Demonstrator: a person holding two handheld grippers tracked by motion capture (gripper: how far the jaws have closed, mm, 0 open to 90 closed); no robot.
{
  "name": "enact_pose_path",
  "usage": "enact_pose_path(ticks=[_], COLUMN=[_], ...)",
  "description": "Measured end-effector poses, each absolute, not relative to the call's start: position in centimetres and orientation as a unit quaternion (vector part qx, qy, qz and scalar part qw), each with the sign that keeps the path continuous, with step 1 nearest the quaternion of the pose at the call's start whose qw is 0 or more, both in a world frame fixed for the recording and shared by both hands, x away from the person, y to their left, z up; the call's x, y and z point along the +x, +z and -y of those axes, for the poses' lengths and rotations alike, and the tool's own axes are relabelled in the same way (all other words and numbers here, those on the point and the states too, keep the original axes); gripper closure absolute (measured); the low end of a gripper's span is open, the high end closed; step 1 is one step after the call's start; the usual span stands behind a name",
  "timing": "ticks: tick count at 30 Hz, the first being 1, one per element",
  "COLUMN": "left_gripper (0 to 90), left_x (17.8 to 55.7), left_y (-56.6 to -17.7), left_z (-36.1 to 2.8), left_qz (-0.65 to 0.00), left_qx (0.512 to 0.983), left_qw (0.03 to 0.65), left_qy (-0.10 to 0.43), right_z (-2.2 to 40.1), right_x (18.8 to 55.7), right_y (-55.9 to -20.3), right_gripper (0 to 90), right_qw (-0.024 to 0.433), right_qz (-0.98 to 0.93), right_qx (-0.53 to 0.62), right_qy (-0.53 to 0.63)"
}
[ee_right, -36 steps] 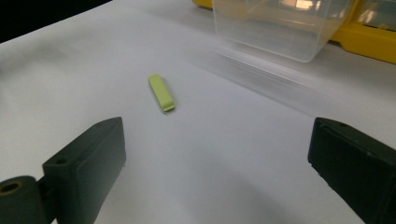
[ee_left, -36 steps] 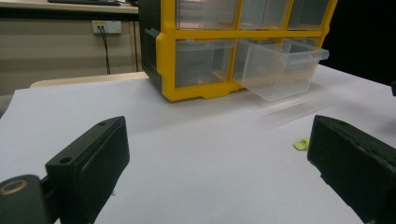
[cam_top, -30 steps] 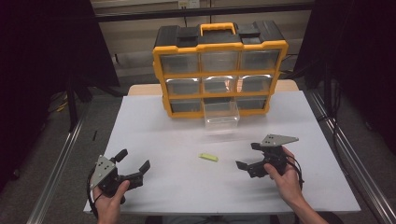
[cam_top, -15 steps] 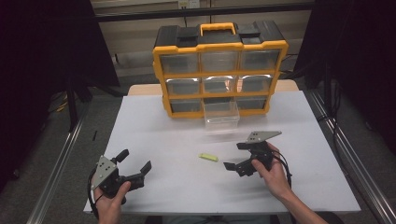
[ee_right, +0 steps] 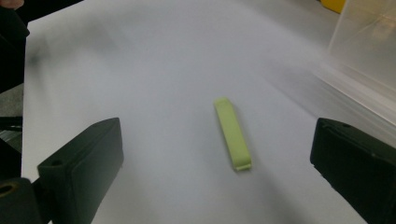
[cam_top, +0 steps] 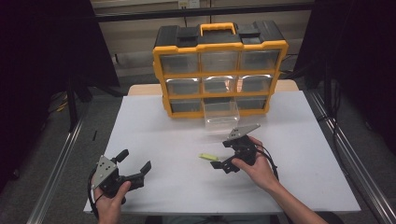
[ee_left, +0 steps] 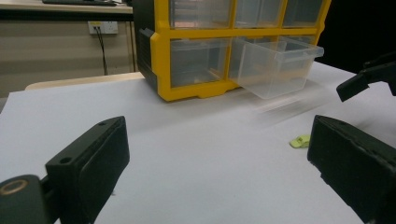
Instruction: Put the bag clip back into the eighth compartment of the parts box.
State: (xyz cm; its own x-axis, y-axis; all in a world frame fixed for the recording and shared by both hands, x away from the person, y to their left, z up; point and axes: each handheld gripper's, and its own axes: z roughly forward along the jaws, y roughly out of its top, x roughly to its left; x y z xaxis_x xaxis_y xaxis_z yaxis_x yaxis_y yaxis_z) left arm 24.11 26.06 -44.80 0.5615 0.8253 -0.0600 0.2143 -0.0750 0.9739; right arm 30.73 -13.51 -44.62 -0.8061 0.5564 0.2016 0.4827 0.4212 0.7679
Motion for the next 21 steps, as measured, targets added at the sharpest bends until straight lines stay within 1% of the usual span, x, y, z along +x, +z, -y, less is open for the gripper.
enact_pose_path(ticks=[6,8,9,11,17,21], left_gripper=[5.7,5.7,5.7,5.7,5.7,5.7], left_x=[24.1,24.1,24.1,24.1,24.1,24.1], left_y=[-44.8,-44.7,-44.8,-44.8,-44.8,-44.8], left_z=[-26.0,-26.1,-26.0,-26.1,-26.0,-26.0], left_qz=[-0.38,-0.38,-0.38,-0.379,-0.379,-0.38], left_qx=[0.681,0.681,0.682,0.684,0.682,0.683], left_qw=[0.565,0.561,0.565,0.561,0.562,0.561], left_qy=[0.269,0.276,0.269,0.273,0.273,0.271], right_z=[12.5,12.3,12.2,12.0,11.8,11.3], right_x=[31.7,32.0,32.2,32.5,33.3,33.7], right_y=[-44.7,-44.8,-44.7,-44.7,-44.2,-44.1], right_gripper=[2.7,3.4,4.1,5.0,12.3,13.6], right_qw=[0.022,0.015,0.016,0.015,0.001,-0.011], right_qz=[-0.856,-0.862,-0.865,-0.87,-0.886,-0.894], right_qx=[0.301,0.295,0.294,0.29,0.281,0.283], right_qy=[0.42,0.411,0.406,0.398,0.369,0.348])
